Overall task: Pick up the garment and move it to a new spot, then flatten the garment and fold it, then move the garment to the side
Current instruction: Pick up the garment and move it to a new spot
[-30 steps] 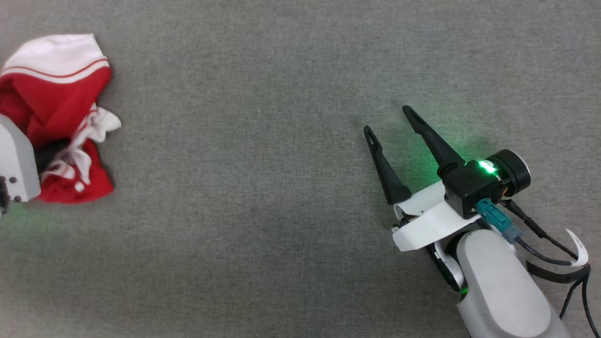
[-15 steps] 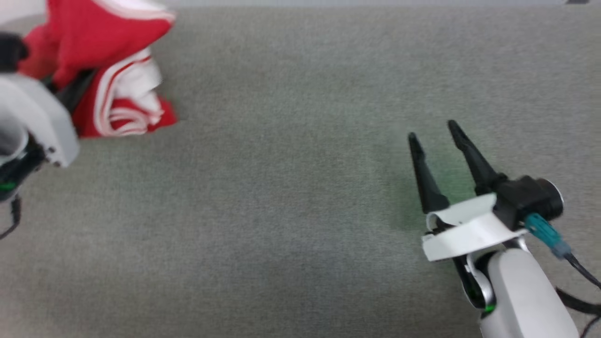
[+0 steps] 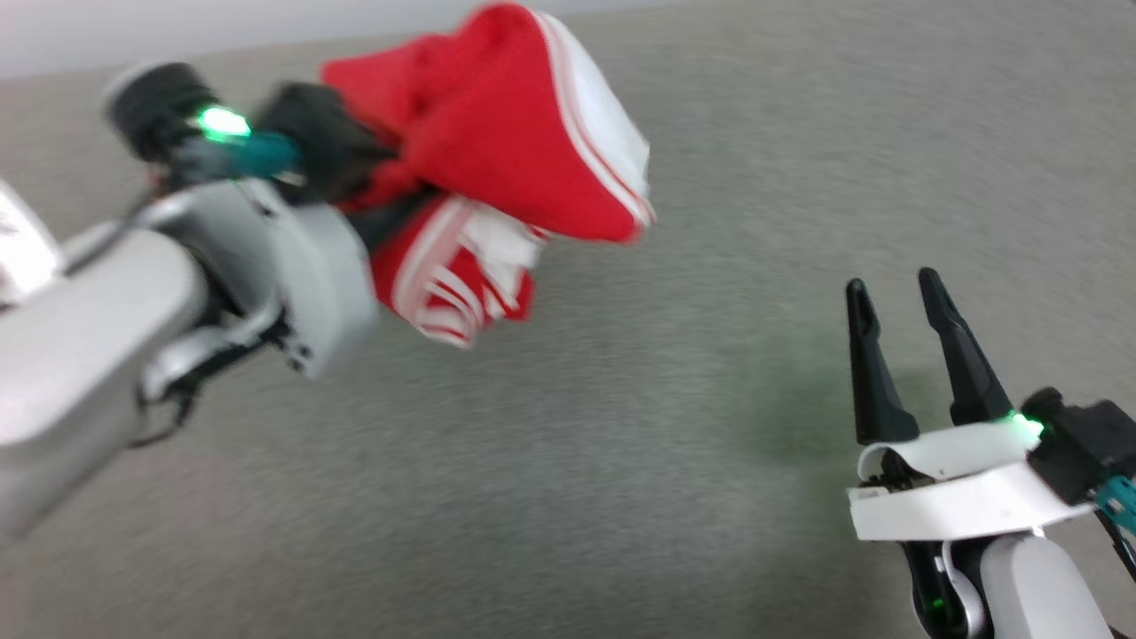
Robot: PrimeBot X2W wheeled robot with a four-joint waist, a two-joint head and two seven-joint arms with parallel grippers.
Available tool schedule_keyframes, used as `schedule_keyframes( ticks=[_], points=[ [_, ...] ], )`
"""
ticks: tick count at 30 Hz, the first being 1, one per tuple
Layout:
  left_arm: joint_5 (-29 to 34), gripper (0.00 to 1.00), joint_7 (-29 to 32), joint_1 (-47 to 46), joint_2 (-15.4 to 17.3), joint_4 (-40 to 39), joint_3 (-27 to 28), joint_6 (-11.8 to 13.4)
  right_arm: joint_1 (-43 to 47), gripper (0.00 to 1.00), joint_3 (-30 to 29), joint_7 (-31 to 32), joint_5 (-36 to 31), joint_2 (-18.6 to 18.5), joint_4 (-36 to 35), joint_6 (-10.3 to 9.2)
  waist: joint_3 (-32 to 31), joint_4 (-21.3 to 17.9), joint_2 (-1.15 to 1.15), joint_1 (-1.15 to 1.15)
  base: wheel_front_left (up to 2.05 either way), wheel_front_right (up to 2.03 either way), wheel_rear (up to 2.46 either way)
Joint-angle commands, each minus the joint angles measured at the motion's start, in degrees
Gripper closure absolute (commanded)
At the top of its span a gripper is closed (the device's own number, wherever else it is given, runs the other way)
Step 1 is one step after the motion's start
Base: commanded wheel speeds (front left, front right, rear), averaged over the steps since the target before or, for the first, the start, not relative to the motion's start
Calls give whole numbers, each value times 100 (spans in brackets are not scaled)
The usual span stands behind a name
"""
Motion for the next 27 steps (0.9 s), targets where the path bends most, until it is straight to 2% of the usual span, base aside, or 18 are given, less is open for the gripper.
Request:
schedule_keyframes(
  ticks=[1,7,11,15,27],
  points=[
    [51,100,125,80,-92,-89,13,11,99,0,-6,-5,115,18,-102,-8,435,-891,0,0,0,0,0],
    [168,100,800,422,-265,-427,17,11,389,0,0,-5,508,22,-419,-8,622,-1585,0,0,0,0,0],
    [302,100,1039,721,-163,-442,14,11,626,0,42,-5,746,20,-571,-8,721,-2021,0,0,0,0,0],
    [573,100,1427,1048,106,-436,12,11,829,0,114,-5,903,20,-654,-8,741,-2310,0,0,0,0,0],
    [1124,100,2562,1733,317,-14,-123,15,1030,0,96,-5,1055,17,-950,-8,952,-2377,0,0,0,0,0]
  ],
)
